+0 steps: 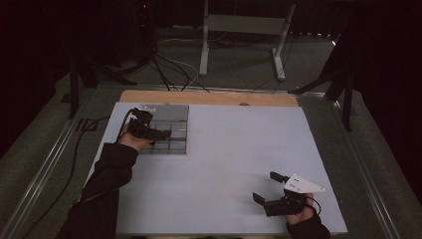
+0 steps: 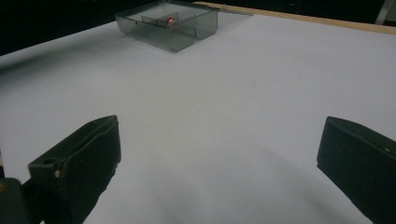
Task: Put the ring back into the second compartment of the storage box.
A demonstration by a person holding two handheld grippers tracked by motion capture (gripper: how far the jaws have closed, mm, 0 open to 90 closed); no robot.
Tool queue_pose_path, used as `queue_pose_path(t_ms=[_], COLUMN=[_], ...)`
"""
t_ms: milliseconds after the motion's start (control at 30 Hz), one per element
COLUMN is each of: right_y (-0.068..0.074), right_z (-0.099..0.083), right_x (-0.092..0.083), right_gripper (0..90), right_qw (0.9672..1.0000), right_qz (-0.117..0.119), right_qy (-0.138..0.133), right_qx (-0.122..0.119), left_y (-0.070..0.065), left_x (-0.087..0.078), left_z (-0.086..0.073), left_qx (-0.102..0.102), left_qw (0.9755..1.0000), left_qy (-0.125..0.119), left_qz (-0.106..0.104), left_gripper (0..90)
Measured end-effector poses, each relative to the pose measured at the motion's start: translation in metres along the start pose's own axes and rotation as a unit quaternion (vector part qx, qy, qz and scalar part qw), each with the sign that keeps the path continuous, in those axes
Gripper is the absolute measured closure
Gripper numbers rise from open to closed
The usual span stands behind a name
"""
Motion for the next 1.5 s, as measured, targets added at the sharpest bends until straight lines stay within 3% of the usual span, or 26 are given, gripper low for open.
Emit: queue_pose_path(t_ms=[233,400,433,533,567,700,1100,1500], right_y=[0.000,0.000,0.000,0.000,0.000,0.000,0.001,0.001], right_z=[0.000,0.000,0.000,0.000,0.000,0.000,0.001,0.000], right_x=[0.001,0.001,0.001,0.000,0.000,0.001,0.001,0.001], right_gripper=[0.0,0.0,0.0,0.0,0.0,0.0,0.0,0.0], right_qw=[1.0000,1.0000,1.0000,1.0000,1.0000,1.0000,1.0000,1.0000], right_qz=[-0.001,-0.001,-0.001,-0.001,-0.002,0.000,0.000,-0.001], right_qy=[0.001,0.002,0.001,0.001,0.000,0.002,-0.001,0.001], right_qx=[0.001,0.001,0.001,0.001,0.001,0.002,0.002,0.003], left_y=[-0.005,-0.010,-0.015,-0.017,-0.021,-0.028,-0.043,-0.049], left_x=[-0.019,-0.027,-0.030,-0.031,-0.033,-0.039,-0.048,-0.049], left_z=[-0.003,-0.004,-0.005,-0.006,-0.009,-0.019,-0.047,-0.084], left_qx=[0.000,0.015,0.017,0.022,0.027,0.034,0.061,0.062], left_qw=[0.9989,0.9982,0.9969,0.9962,0.9951,0.9930,0.9909,0.9909], left_qy=[-0.027,-0.039,-0.043,-0.046,-0.047,-0.050,-0.051,-0.044], left_qz=[-0.038,-0.042,-0.063,-0.070,-0.083,-0.101,-0.109,-0.111], left_gripper=[0.3,0.3,0.3,0.3,0.3,0.3,0.3,0.3])
Point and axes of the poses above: each handheld gripper's, and its own axes: x roughly forward along the jaws, z roughly out of its top, y roughly to its left, the point moved 7 cm from there along x, roughly forward along the jaws, and after that the axes turned 12 degrees about -z, right-handed, at the moved point
